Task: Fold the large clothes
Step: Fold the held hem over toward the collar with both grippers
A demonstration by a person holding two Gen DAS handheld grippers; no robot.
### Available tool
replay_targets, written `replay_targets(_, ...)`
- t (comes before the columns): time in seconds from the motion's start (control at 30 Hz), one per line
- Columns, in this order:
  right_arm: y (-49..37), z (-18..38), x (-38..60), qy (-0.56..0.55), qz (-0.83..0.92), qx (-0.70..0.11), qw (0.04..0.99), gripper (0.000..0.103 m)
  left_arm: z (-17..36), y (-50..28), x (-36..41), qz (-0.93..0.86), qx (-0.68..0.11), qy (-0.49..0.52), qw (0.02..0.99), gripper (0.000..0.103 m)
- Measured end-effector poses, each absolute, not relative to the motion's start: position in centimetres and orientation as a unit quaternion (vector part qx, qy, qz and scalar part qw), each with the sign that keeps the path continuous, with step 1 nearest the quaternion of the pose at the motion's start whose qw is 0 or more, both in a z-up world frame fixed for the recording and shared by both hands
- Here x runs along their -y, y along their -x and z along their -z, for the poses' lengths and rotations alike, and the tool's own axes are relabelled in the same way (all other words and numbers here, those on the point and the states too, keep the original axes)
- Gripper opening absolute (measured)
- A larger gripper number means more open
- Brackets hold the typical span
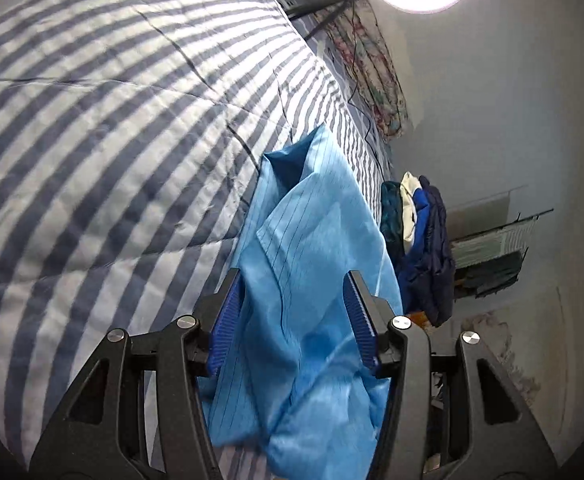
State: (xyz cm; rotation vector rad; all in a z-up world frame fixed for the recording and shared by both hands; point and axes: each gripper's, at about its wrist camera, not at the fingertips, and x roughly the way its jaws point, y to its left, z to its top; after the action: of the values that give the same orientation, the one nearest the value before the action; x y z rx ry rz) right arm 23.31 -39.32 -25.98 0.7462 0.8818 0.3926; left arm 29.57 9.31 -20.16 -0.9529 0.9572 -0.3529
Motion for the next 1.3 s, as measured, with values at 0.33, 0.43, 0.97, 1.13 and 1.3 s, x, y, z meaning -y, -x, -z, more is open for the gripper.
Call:
replay_targets(0.33, -24.8, 26.4, 39.9, -0.386, -0.234, -0.409, 0.793, 0.001, 19.7, -29.1, -7.6, 0.201, -0.450, 0.438, 0.752, 0.000)
replay_targets(0.43, -24.6, 25.8, 41.5, -0.413, -0.255, -0.382, 0.786, 0.000, 19.1, -27.9, -7.2, 0.208, -0.455, 0.416, 0.760, 0.000)
replay_targets(0.97, -22.9, 24.0, 40.5, -0.241, -0.172, -0.418, 0.859, 0.032, 18.2, -27.0, -6.0, 0.120, -0.467, 0.271, 0.833, 0.015)
replay_targets(1.13, -21.3, 20.9, 39.1, -0.221, -0.234, -0.363, 0.874, 0.032, 14.3, -24.2, -5.1, 0.154, -0.423, 0.242, 0.859, 0.015)
replay_targets(1.3, -21.6, 22.0, 35.8, -0.197, -0.274, -0.388, 0.858, 0.031, 12.0, -21.9, -2.4, 0.178, -0.407, 0.199, 0.873, 0.015)
